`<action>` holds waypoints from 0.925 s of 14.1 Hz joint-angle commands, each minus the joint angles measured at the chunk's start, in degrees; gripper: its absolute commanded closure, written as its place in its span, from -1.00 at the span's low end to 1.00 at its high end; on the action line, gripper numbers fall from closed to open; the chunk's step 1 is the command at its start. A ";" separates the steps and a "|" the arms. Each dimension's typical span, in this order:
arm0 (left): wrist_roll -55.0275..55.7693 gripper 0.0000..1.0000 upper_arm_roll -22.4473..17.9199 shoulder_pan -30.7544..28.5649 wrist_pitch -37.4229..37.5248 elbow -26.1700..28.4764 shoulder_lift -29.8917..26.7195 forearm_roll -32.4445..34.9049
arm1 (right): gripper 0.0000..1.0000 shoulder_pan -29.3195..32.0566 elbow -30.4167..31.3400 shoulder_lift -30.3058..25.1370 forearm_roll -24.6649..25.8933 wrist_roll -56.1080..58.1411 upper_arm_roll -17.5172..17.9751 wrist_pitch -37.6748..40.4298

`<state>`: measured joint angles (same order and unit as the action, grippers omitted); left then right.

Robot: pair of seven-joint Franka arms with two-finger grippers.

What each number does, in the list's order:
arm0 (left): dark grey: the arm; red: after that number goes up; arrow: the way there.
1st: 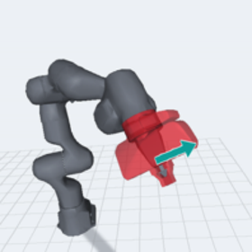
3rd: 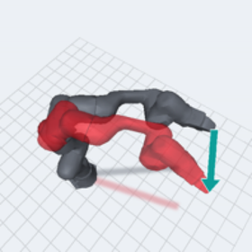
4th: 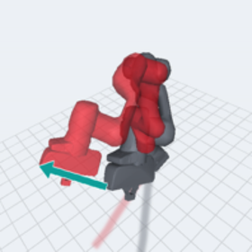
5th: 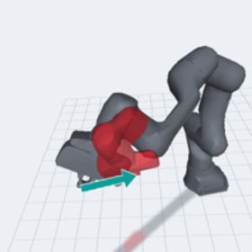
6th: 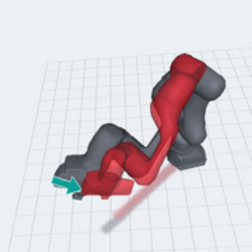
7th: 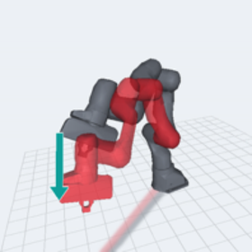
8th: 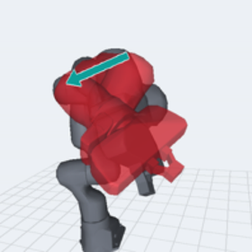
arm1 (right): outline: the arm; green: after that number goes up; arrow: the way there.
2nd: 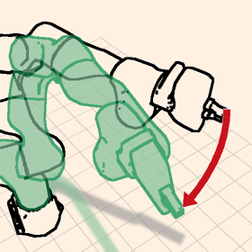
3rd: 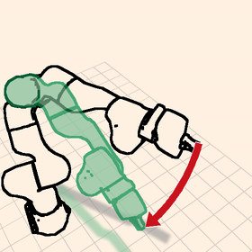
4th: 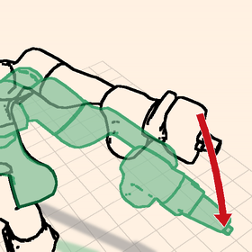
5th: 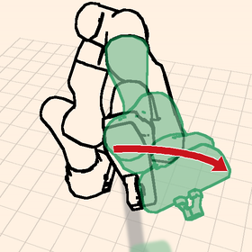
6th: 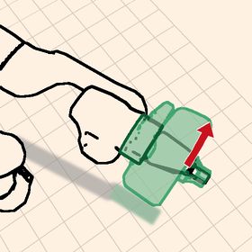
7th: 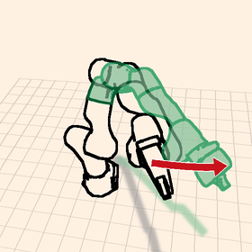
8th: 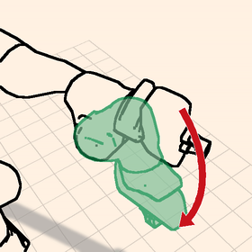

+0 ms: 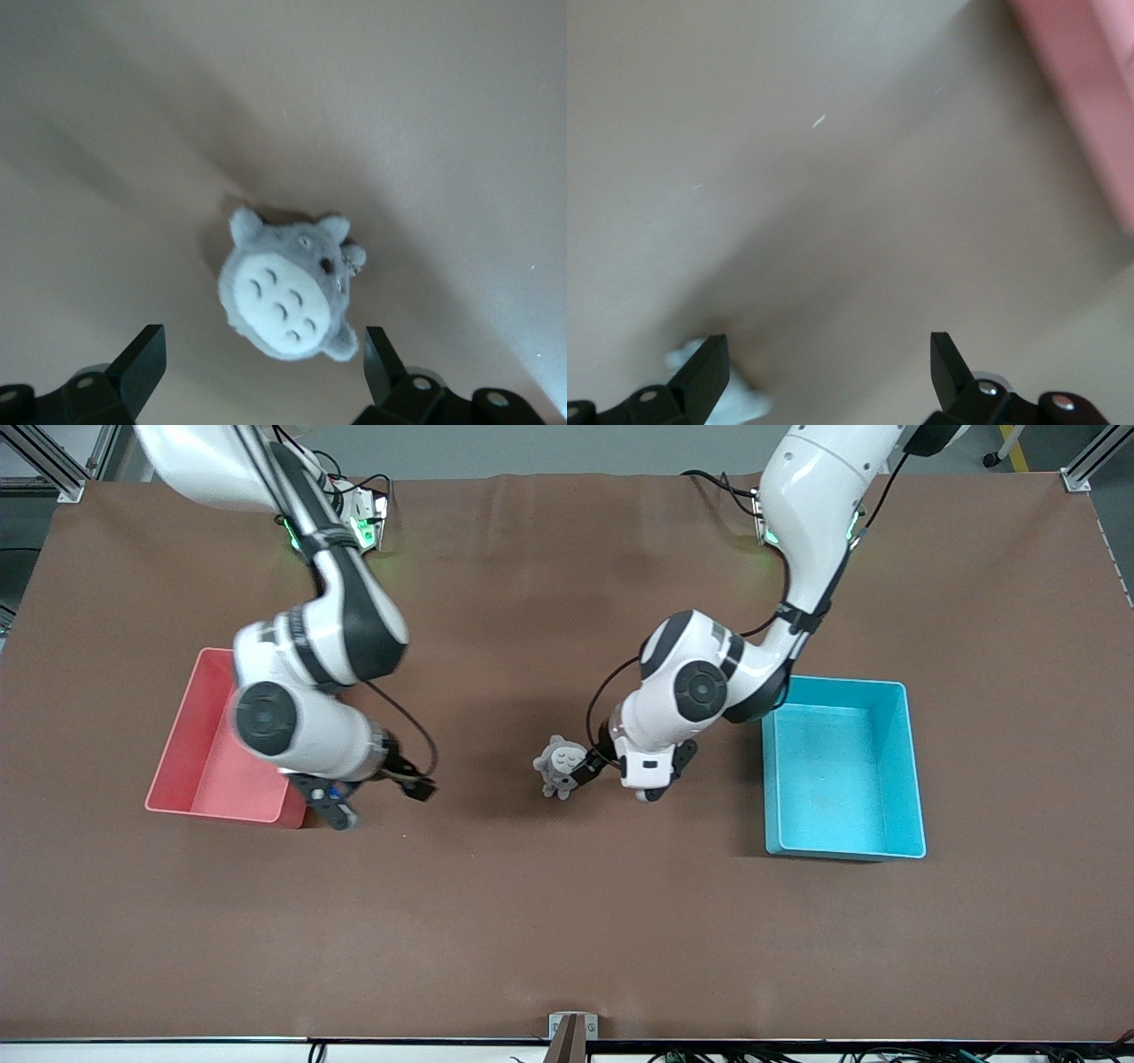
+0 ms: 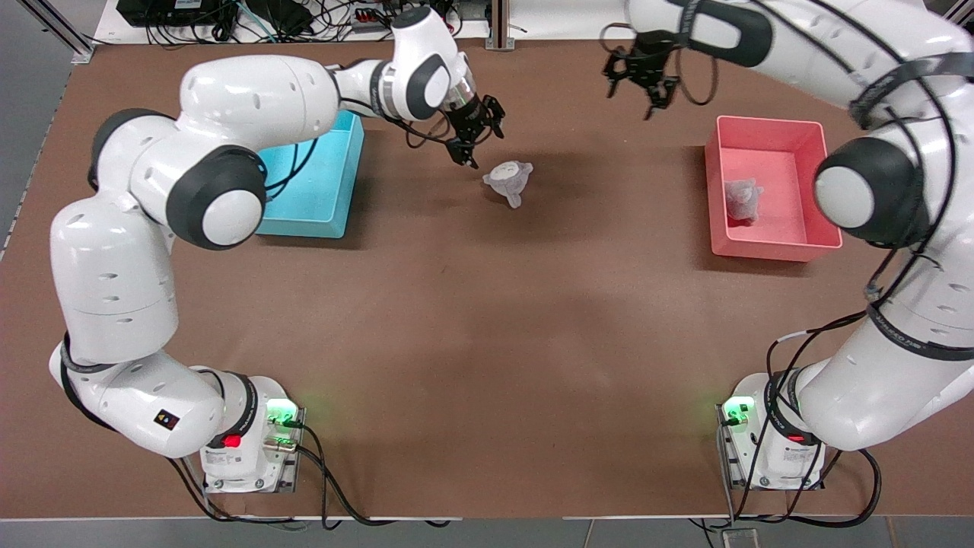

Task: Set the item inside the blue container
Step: 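Grasp the plush with the left gripper while the right gripper releases it, then carry the plush toward the blue box while the right gripper grasps another plush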

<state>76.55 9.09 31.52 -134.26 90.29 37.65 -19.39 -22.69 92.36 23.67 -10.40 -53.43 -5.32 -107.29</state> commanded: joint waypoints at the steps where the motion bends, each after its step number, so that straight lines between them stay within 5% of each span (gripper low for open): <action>1: 5.62 -0.96 -1.00 2.05 -1.52 -4.24 3.73 -0.48 | -1.00 8.16 12.39 -9.59 3.36 14.09 1.28 -0.55; 5: 9.49 -0.95 -1.09 3.81 -5.65 -4.15 6.29 -0.39 | -1.00 22.21 17.31 -12.59 3.54 35.98 1.28 0.33; 8: 10.55 -0.94 -1.18 4.34 -8.02 -4.07 7.95 -0.30 | -1.00 28.39 21.18 -12.77 3.37 41.12 1.45 -0.11; 11: 10.12 -0.68 -1.18 4.96 -10.84 -3.89 9.81 0.57 | -1.00 29.11 27.50 -13.82 3.01 41.21 1.45 -6.14; 13: 9.68 -0.20 -1.18 4.96 -11.02 -3.89 10.33 1.37 | -1.00 28.76 31.46 -13.91 2.75 41.04 1.63 -11.33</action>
<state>85.89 8.64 35.85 -144.60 87.38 47.11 -19.21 6.10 117.59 12.98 -7.38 -11.98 -4.68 -113.93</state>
